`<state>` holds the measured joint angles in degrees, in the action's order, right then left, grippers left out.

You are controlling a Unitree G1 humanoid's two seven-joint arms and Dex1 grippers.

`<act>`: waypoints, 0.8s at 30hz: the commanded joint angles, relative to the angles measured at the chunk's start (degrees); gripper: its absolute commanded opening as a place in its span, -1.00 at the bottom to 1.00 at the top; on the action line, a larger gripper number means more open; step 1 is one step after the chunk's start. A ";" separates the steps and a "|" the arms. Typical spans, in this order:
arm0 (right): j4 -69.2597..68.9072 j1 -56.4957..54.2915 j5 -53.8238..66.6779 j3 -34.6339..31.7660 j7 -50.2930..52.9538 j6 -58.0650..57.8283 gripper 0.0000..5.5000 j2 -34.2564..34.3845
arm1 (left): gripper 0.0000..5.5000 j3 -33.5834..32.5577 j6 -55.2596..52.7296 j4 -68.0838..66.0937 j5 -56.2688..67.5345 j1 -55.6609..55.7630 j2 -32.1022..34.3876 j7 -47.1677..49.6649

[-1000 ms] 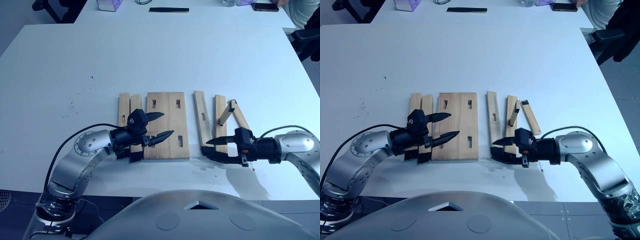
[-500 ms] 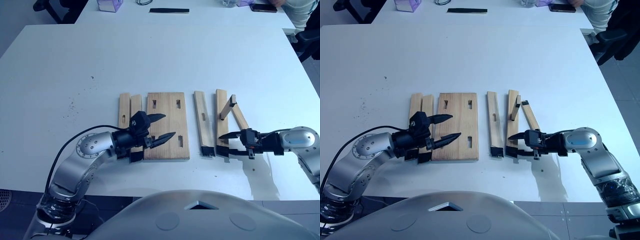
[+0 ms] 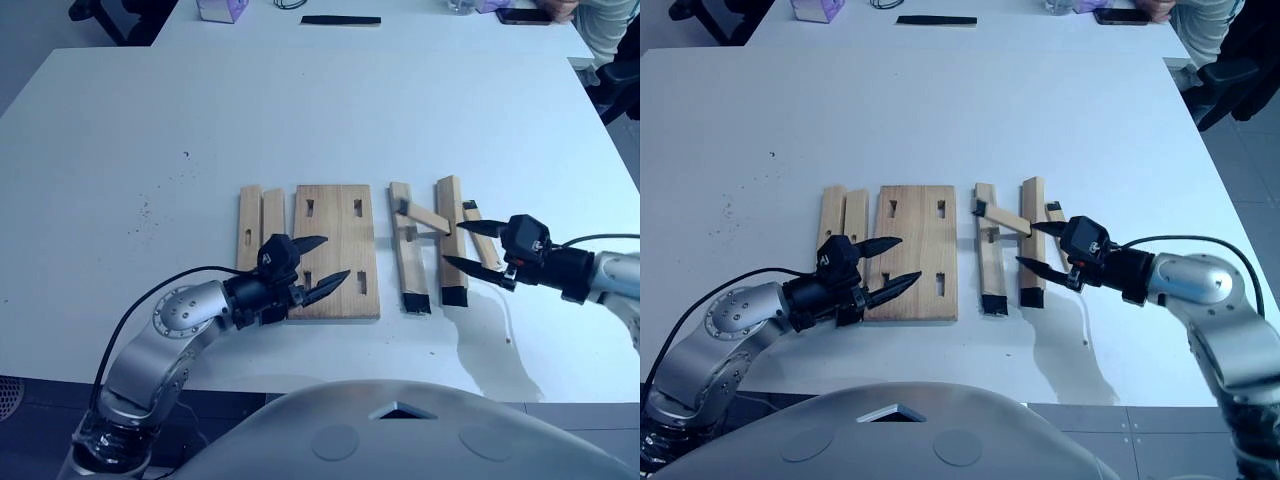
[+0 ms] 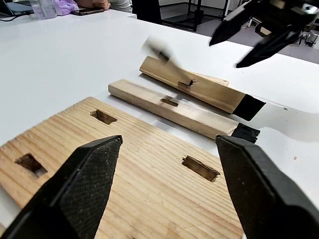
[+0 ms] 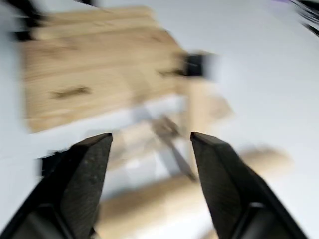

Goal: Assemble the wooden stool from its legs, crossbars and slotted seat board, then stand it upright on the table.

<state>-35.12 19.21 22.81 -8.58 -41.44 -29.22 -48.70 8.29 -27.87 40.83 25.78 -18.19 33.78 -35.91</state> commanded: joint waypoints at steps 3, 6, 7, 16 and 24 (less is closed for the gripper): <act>-16.04 11.54 -0.61 -0.04 20.29 -21.72 0.17 12.57 | 0.26 -0.07 1.01 1.92 -2.39 -3.76 -1.05 3.27; -19.26 11.11 1.86 3.31 23.76 -27.72 0.17 17.40 | 0.26 0.02 0.97 1.19 -2.44 -2.38 -1.23 3.26; -19.58 10.25 3.05 2.86 24.73 -29.19 0.17 19.35 | 0.26 -0.09 0.99 0.92 -2.45 -1.97 -1.13 3.09; -16.15 3.07 3.48 1.65 28.98 -31.96 0.17 24.47 | 0.26 0.74 1.06 0.31 -3.13 -1.04 -1.15 2.88; -13.40 8.37 0.25 5.37 30.79 -29.34 0.17 25.96 | 0.26 0.02 0.73 0.16 -2.53 -0.55 -0.41 2.15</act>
<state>-49.37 26.86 24.16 -4.15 -11.43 -59.81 -23.27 8.68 -26.72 41.09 23.36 -19.23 32.90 -33.51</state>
